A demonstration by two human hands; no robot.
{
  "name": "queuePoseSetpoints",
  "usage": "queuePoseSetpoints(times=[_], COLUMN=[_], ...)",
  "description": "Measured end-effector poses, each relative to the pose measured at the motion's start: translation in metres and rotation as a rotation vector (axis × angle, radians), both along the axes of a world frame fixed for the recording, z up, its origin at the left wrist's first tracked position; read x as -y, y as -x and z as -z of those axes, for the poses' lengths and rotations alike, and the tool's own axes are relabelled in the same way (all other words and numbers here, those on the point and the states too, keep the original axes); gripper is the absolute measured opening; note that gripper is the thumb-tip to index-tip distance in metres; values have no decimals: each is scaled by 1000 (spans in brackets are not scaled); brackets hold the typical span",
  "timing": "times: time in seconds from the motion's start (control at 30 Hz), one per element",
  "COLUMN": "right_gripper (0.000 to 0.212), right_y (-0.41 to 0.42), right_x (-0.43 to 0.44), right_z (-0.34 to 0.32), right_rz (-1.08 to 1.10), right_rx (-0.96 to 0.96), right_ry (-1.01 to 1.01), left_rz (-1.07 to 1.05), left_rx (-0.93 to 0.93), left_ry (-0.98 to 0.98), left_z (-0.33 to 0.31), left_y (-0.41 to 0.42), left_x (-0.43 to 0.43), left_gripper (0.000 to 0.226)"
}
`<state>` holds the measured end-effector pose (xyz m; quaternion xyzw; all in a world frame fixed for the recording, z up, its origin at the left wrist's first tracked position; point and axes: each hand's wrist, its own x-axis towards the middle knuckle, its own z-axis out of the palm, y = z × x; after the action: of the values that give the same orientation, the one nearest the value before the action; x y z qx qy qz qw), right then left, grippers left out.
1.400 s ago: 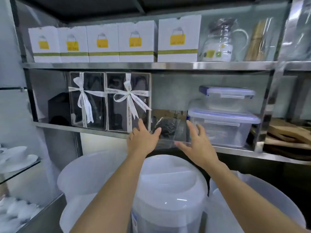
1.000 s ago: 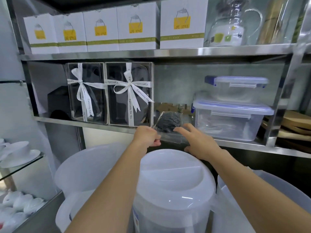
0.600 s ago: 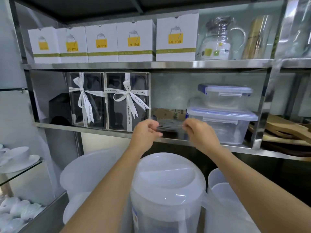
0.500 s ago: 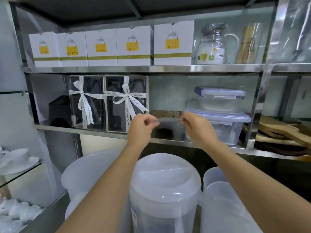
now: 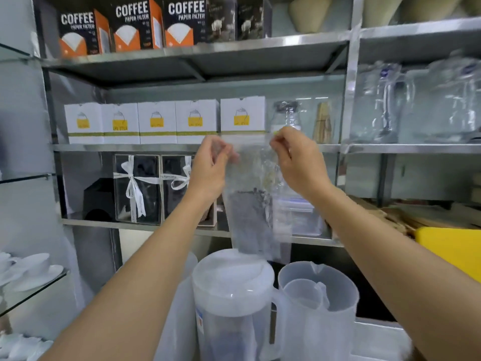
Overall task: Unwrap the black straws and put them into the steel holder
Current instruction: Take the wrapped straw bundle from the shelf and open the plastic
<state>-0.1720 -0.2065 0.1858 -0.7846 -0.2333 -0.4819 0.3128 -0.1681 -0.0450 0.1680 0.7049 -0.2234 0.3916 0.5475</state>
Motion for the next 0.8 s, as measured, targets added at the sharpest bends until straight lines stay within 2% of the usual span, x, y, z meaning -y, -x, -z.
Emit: queuePoseSetpoints(times=[0.37, 0.5, 0.63, 0.8], right_gripper=[12, 9, 8, 12], right_y=[142, 176, 198, 217], right_x=[68, 104, 146, 203], right_z=[-7, 13, 38, 48], right_rz=[-19, 4, 63, 103], right_rx=[-30, -99, -150, -170], right_ry=[-69, -122, -134, -125], left_rz=[225, 320, 380, 402], left_rx=[96, 9, -98, -135], left_ry=[161, 226, 218, 182], left_z=[0, 25, 49, 57], left_y=[112, 140, 156, 173], left_x=[75, 116, 157, 207], left_gripper=[16, 18, 19, 16])
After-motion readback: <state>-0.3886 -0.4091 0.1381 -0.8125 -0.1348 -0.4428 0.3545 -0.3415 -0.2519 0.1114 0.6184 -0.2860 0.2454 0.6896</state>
